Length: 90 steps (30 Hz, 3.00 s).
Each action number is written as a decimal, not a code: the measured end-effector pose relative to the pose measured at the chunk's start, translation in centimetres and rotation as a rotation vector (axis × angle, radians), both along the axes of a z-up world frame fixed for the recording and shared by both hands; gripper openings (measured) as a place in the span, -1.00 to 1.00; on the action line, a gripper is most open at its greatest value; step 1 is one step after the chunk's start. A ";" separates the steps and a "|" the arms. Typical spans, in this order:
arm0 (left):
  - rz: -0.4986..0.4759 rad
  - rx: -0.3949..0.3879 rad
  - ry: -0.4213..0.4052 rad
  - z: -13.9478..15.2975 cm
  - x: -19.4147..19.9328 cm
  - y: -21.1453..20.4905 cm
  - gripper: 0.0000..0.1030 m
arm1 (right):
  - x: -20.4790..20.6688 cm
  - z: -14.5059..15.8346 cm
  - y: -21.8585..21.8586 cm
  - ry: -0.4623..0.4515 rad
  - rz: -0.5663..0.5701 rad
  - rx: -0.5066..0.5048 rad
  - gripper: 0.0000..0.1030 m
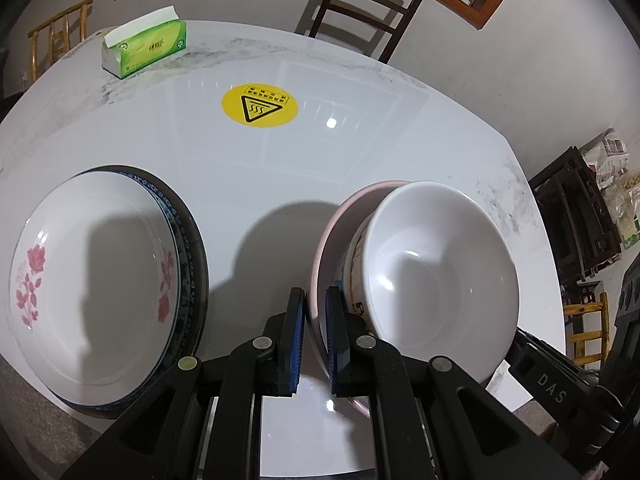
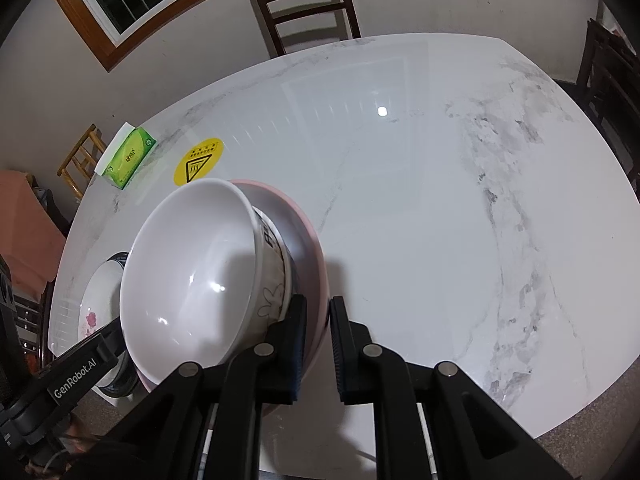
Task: Organize plates and bowls
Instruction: 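Move the bowl stack over the plate stack and lower it with the left gripper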
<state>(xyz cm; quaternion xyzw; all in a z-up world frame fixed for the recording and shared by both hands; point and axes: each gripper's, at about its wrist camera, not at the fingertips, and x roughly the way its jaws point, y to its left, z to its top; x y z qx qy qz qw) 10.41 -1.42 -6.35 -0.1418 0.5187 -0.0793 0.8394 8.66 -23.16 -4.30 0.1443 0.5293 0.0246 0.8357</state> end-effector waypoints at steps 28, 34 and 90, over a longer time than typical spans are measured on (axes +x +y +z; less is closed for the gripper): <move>0.167 0.012 -0.067 5.6 -2.5 11.2 -0.89 | 1.1 5.5 12.0 -0.066 0.188 -0.011 -0.75; 0.221 0.021 -0.064 5.7 -3.4 14.7 -0.89 | 1.1 5.6 15.5 -0.055 0.246 -0.007 -0.76; 0.313 0.069 -0.049 2.1 -5.0 22.8 -0.41 | 0.9 2.9 21.6 -0.044 0.293 -0.072 -0.06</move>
